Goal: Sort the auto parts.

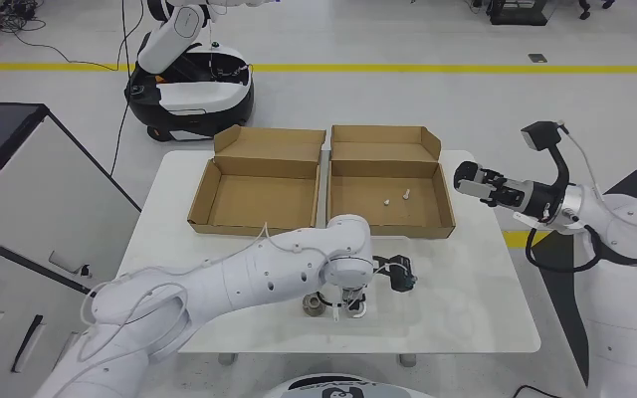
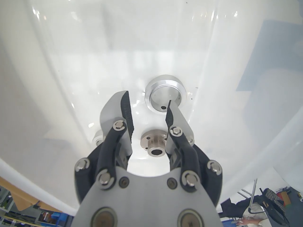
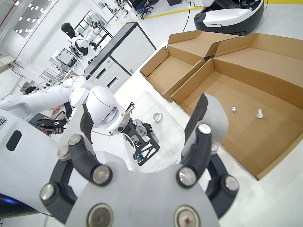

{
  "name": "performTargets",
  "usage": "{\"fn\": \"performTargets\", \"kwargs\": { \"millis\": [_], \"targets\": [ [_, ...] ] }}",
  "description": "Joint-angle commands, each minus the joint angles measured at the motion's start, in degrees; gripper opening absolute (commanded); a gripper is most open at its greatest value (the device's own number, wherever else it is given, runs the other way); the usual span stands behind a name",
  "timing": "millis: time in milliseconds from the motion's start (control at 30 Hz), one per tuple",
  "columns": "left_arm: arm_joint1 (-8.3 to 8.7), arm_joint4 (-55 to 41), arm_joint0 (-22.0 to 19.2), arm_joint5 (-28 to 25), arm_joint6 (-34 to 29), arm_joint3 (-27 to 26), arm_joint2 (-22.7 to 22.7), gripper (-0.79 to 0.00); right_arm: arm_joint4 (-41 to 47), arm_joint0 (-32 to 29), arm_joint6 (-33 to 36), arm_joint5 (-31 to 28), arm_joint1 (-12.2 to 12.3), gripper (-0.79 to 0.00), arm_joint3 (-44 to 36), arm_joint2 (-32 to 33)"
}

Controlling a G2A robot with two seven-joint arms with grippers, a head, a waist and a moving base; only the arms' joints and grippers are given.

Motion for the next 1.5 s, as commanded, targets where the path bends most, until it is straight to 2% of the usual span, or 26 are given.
{"fn": "performTargets", "kwargs": {
  "millis": [0,467,733,1267,1467],
  "targets": [
    [-0.36,-0.1,0.2,-0.4,-0.1,0.9,0.0,-0.437,0.0,0.0,0.0,0.0,0.0,0.0,0.0,0.0],
    [-1.86,1.3,0.2,-0.3,0.4,4.2,-0.4,-0.489,0.0,0.0,0.0,0.0,0.0,0.0,0.0,0.0],
    [-2.12,3.5,0.4,1.9,-0.1,4.3,-0.9,-0.511,0.0,0.0,0.0,0.0,0.0,0.0,0.0,0.0],
    [-2.26,3.5,1.4,-0.1,-1.3,3.7,-1.5,-0.529,0.0,0.0,0.0,0.0,0.0,0.0,0.0,0.0],
    [-2.71,3.7,1.4,-0.3,-1.2,4.7,-1.1,-0.579,0.0,0.0,0.0,0.0,0.0,0.0,0.0,0.0]
  ]
}}
